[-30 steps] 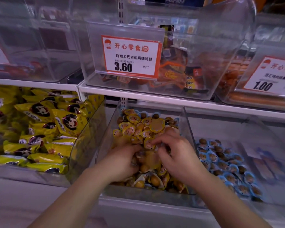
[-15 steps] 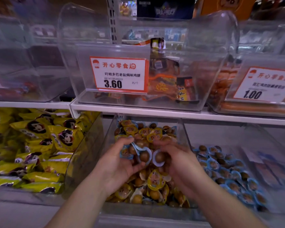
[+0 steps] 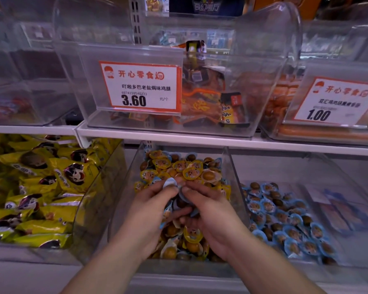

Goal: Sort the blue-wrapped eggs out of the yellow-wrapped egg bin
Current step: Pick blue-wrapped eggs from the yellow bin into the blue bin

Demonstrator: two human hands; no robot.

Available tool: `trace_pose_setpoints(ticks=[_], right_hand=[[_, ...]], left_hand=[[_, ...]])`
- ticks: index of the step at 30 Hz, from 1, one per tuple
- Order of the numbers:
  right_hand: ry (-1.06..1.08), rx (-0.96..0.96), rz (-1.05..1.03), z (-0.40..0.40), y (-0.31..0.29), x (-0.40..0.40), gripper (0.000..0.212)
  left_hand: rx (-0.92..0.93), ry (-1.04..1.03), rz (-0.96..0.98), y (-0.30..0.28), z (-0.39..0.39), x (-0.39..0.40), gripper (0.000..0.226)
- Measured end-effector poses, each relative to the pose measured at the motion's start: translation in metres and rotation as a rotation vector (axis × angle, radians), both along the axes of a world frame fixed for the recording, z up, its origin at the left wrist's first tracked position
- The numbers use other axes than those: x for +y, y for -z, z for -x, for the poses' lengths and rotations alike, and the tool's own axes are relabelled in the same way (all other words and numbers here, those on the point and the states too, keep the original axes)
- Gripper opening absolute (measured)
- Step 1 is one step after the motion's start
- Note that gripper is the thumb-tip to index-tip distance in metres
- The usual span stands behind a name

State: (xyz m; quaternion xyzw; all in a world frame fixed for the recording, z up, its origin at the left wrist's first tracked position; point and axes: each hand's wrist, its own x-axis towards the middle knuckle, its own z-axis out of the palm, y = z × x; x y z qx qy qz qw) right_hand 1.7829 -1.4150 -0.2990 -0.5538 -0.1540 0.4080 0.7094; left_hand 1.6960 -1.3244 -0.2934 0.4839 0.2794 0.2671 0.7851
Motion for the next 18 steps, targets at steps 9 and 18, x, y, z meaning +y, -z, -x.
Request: trace_pose_setpoints(ticks=[9, 18], right_hand=[[0.212, -0.038, 0.011, -0.006, 0.001, -0.001, 0.021], [-0.090, 0.370, -0.181, 0.014, -0.011, -0.016, 0.042]], left_hand=[[0.112, -0.174, -0.056, 0.006, 0.001, 0.014, 0.020], [0.071, -0.376, -0.778, 0.008, -0.013, -0.025, 0.012]])
